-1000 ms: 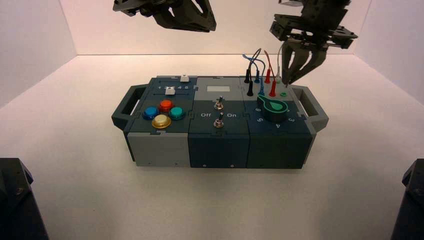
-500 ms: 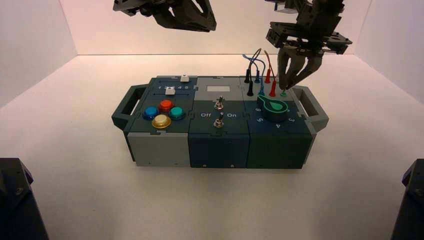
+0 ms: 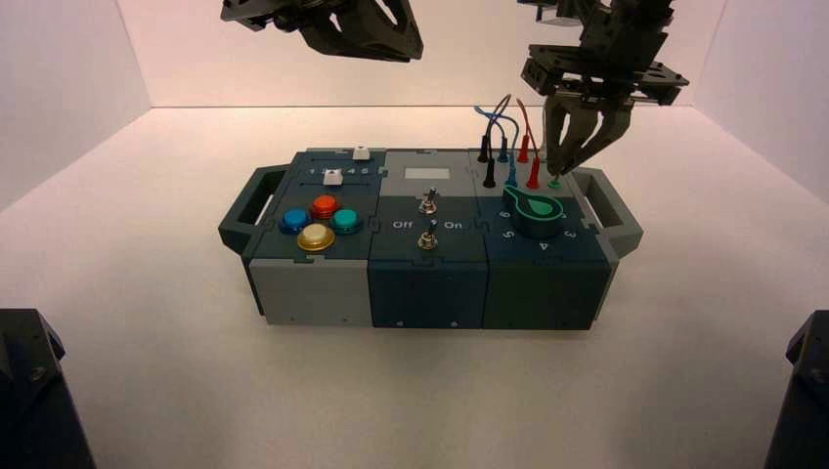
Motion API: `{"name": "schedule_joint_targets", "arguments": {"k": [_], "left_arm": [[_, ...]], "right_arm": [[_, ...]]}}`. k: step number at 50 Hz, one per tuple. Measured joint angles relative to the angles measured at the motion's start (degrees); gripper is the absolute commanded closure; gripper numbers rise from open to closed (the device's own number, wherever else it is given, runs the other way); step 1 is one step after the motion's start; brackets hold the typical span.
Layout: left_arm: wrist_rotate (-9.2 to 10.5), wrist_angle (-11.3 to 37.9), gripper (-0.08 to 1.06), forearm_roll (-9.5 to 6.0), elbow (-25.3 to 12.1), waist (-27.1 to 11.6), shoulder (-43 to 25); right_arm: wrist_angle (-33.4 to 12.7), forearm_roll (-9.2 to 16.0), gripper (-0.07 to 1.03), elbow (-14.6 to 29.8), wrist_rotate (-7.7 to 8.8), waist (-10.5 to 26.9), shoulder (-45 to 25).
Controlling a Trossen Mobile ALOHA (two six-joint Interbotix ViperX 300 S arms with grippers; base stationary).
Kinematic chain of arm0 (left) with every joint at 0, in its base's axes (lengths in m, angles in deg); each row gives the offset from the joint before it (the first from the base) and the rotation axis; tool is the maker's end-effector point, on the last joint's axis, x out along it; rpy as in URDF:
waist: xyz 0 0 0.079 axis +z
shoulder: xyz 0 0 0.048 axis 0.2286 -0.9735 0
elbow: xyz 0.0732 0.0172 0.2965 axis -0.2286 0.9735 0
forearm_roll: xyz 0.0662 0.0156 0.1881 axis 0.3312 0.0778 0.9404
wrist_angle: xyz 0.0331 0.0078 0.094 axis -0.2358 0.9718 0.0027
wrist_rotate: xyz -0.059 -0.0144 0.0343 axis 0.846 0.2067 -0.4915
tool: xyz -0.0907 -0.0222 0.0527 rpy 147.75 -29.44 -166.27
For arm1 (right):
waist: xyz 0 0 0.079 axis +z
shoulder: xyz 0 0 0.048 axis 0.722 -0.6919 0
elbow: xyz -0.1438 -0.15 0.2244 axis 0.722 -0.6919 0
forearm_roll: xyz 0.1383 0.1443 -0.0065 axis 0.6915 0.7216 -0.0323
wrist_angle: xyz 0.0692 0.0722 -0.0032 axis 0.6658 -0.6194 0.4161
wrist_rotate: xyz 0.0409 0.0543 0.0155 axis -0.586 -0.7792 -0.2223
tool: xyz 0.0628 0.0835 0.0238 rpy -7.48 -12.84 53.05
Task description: Insert the white wire.
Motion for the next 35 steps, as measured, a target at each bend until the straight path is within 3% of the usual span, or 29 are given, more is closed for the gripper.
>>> {"name": "schedule_joint_targets", "arguments": {"k": [35], "left_arm": [[0.00, 0.0, 0.85, -0.09, 0.0, 0.0, 0.0]], "right_arm": [[0.6, -0.2, 0.99, 0.5, -0.09, 0.0, -1.3]]}}
